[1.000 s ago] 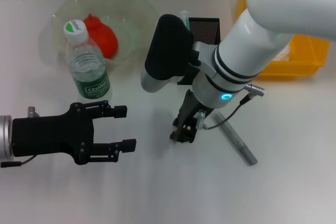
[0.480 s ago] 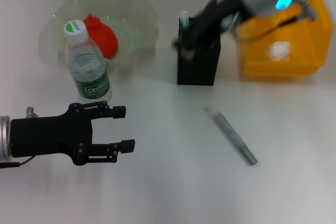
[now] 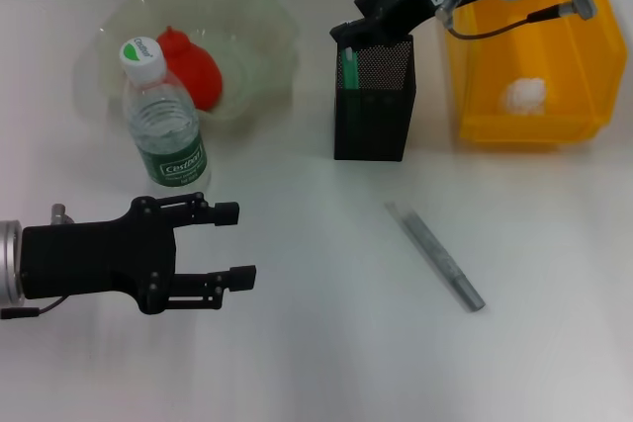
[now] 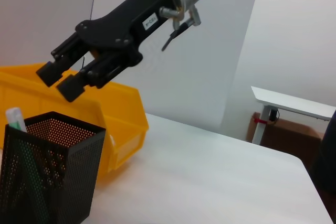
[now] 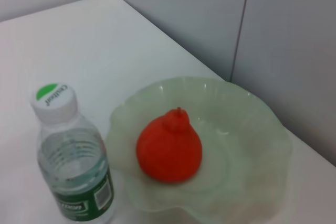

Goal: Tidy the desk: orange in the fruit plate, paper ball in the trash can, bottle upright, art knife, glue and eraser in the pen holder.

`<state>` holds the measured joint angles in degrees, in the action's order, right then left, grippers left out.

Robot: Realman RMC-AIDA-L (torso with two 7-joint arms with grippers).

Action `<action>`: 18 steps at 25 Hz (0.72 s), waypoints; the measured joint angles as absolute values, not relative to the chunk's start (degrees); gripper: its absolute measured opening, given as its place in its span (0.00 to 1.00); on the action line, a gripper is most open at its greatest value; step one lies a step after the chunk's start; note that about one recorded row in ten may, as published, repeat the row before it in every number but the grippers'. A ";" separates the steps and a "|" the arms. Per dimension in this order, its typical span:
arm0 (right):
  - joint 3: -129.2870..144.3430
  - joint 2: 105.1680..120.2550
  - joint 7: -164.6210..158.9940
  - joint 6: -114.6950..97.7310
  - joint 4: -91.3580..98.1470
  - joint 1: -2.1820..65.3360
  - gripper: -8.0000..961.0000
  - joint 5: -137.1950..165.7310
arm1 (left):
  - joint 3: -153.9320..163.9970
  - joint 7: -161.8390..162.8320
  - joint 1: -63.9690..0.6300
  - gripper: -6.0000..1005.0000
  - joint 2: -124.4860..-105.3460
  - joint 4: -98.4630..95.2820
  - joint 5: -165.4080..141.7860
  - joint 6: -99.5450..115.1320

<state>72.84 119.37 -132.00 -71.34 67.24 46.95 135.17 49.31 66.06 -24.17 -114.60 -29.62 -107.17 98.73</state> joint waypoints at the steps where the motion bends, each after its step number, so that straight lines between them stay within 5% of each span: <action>1: 72.79 119.36 -132.07 -72.11 68.18 46.66 0.40 135.01 | 49.31 66.09 -24.17 0.80 -114.61 -29.62 -107.17 98.75; 7: 72.37 119.14 -139.62 -87.39 77.31 45.37 0.63 138.48 | 49.31 66.45 -24.21 0.80 -114.52 -29.62 -107.21 99.22; 18: 81.87 119.55 -145.23 -88.54 65.86 44.07 0.58 144.88 | 49.48 66.58 -24.58 0.80 -114.58 -29.62 -107.23 99.33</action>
